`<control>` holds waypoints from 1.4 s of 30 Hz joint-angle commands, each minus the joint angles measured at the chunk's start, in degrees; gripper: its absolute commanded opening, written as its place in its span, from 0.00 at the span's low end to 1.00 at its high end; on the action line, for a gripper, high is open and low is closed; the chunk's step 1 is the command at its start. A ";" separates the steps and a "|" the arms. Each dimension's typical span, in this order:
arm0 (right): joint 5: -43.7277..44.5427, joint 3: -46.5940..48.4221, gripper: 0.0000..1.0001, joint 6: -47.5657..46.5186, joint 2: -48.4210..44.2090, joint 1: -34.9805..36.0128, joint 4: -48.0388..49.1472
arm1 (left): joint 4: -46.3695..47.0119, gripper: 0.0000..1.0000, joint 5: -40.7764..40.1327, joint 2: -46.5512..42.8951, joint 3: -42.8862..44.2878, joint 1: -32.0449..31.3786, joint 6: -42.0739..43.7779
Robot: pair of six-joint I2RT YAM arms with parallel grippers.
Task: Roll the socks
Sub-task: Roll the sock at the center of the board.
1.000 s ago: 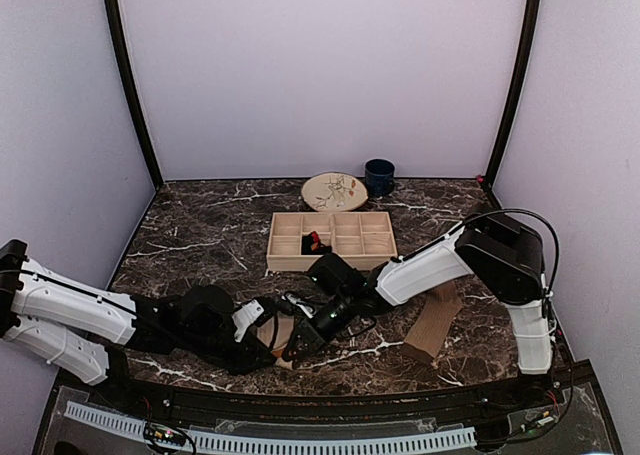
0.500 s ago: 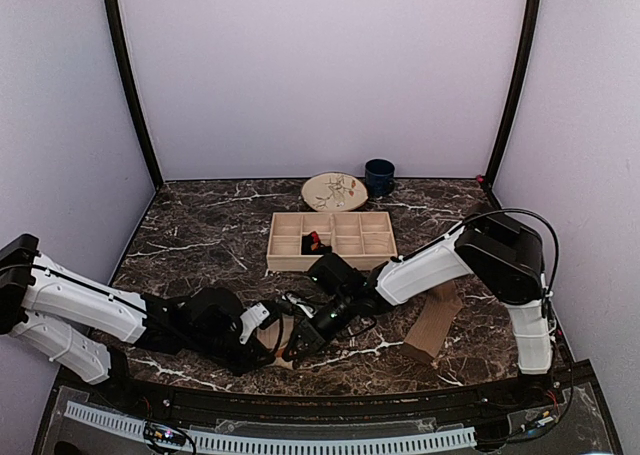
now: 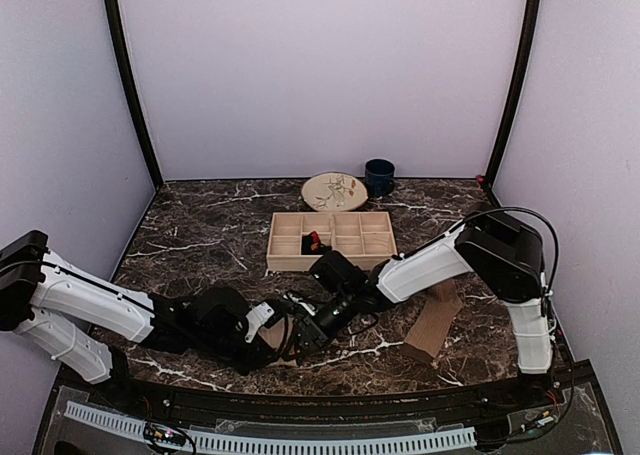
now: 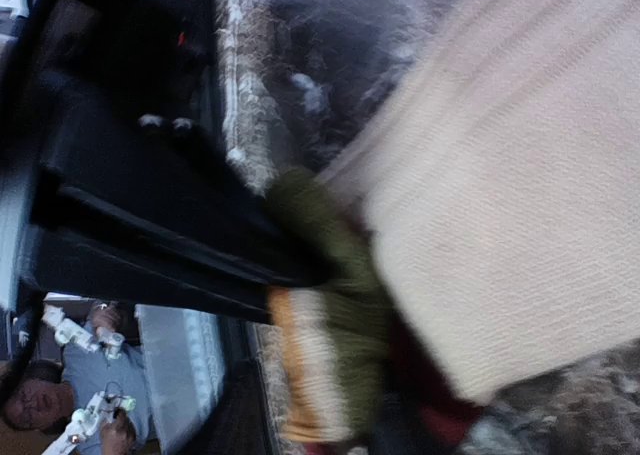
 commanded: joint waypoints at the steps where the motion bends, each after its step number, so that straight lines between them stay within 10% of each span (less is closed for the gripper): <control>1: 2.69 -0.70 0.99 -1.53 0.40 0.24 0.79 | -2.21 0.00 0.02 2.20 -0.91 -0.24 -1.19; 19: 23.86 -11.06 1.00 -5.37 -9.51 -0.02 1.81 | 1.65 0.00 0.99 0.83 -4.04 0.07 -3.30; 42: 80.06 -23.49 1.00 -11.90 -41.68 3.36 17.56 | 1.74 0.00 3.37 -1.89 -5.11 1.78 -2.87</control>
